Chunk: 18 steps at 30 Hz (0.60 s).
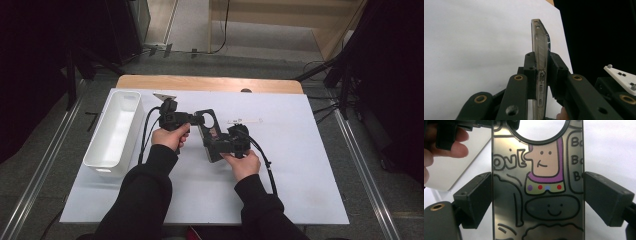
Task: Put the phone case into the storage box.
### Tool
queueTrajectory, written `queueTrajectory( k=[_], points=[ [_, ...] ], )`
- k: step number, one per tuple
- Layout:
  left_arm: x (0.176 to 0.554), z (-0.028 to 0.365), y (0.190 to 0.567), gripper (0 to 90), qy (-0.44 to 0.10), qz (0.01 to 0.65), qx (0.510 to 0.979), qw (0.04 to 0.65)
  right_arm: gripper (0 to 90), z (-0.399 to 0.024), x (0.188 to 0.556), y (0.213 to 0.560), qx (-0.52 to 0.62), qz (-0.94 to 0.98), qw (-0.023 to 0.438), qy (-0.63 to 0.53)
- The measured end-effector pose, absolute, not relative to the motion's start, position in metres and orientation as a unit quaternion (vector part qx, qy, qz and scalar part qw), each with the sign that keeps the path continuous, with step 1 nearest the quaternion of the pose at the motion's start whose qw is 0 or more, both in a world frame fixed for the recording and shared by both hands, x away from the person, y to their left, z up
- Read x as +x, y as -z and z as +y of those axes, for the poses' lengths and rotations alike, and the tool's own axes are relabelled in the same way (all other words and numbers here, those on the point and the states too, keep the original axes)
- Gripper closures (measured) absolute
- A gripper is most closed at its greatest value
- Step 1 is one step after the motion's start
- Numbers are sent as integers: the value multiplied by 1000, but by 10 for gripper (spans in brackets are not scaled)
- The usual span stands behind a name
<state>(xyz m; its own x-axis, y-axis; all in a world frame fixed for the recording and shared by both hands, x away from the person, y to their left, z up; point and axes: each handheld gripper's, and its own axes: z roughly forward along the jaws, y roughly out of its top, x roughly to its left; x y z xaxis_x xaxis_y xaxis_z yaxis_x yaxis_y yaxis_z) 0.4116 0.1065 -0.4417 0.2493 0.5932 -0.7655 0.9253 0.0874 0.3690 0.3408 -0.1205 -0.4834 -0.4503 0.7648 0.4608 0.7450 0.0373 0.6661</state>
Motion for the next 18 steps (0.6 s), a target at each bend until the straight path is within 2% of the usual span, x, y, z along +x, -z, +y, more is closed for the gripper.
queueTrajectory(
  k=[18],
  points=[
    [411,106,438,795,192,574,648,462,104,-123,342,482,515,721,7,-464]
  ],
)
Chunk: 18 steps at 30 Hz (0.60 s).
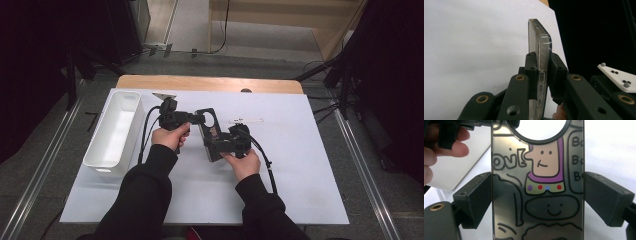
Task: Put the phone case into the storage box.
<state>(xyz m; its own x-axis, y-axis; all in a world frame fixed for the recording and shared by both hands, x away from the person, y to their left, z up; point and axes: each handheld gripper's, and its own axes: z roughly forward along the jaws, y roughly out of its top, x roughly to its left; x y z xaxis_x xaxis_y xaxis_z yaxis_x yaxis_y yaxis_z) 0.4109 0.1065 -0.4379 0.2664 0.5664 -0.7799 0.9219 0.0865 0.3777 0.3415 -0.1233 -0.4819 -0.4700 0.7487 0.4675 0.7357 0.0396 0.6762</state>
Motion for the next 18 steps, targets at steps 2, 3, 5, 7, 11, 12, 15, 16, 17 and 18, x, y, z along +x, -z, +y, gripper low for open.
queueTrajectory(
  k=[2,3,5,7,11,12,15,16,17,18],
  points=[
    [411,106,438,795,192,574,649,462,104,-123,341,482,515,721,9,-463],
    [411,106,437,795,192,573,649,463,104,-123,341,481,515,722,12,-463],
    [411,106,437,795,189,572,650,462,104,-123,341,481,513,723,16,-463],
    [410,105,436,798,185,571,654,461,106,-121,339,479,510,726,26,-460],
    [410,105,435,798,186,569,654,462,106,-117,338,476,507,734,40,-450],
    [410,105,434,798,184,569,655,462,106,-116,338,476,507,736,40,-448],
    [410,106,433,798,183,569,655,462,106,-115,337,475,505,736,36,-450],
    [410,106,433,798,181,567,658,462,106,-116,337,474,504,736,35,-451],
    [410,106,432,797,179,566,660,461,106,-116,336,474,503,736,33,-452],
    [410,107,432,798,177,564,662,461,106,-117,336,473,502,736,32,-453]
  ],
)
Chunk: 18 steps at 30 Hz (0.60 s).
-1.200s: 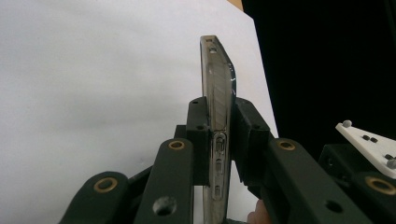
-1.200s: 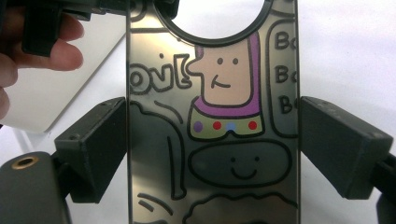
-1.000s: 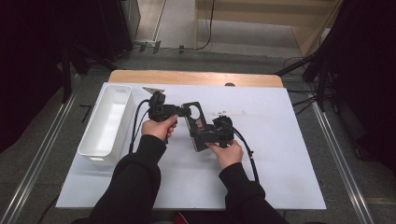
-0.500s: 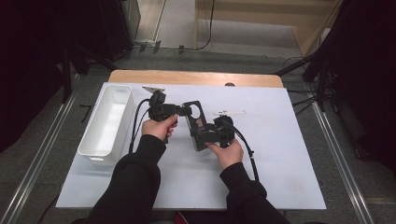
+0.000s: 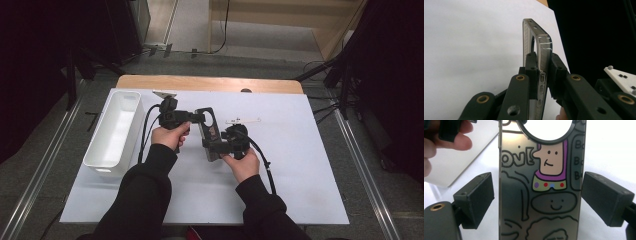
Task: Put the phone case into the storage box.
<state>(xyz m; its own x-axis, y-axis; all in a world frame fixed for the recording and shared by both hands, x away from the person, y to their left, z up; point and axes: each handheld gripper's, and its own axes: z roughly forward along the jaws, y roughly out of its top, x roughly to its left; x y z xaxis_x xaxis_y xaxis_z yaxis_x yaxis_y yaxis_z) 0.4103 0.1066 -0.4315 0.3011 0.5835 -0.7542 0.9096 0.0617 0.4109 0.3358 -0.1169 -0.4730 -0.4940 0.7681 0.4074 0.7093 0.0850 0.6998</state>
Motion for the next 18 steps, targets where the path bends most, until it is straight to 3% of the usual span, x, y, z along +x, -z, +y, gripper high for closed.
queueTrajectory(
  k=[18],
  points=[
    [404,105,415,797,153,516,708,457,106,-138,329,458,473,740,22,-477]
  ],
)
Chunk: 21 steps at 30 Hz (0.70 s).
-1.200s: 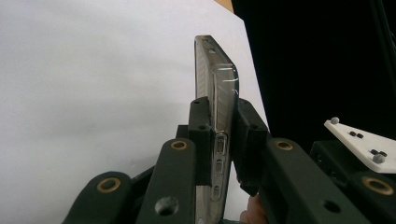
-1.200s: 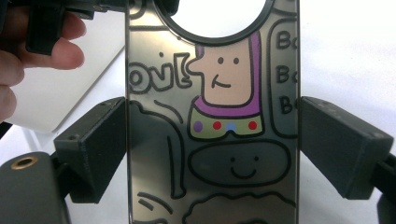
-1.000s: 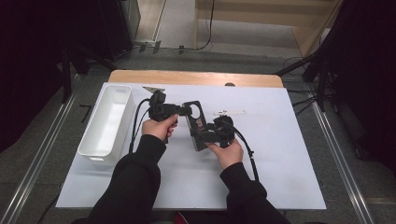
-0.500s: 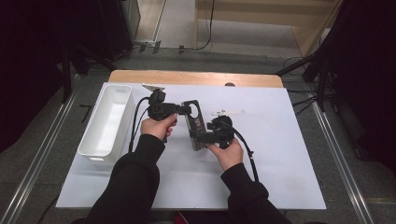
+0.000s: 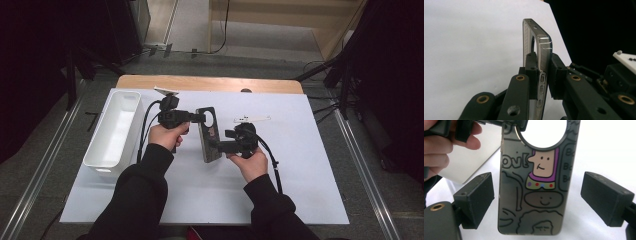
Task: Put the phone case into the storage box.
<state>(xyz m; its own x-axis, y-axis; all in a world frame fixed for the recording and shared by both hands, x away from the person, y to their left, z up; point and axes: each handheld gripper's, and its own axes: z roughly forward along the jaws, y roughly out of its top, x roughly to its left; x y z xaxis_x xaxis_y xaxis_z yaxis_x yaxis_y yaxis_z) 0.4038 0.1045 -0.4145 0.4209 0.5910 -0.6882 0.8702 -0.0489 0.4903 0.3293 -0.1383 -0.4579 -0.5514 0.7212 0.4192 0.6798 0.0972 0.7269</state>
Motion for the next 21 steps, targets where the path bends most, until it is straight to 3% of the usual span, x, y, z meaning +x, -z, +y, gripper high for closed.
queueTrajectory(
  k=[21],
  points=[
    [393,98,402,797,140,416,779,448,108,-157,327,450,458,742,15,-490]
  ],
)
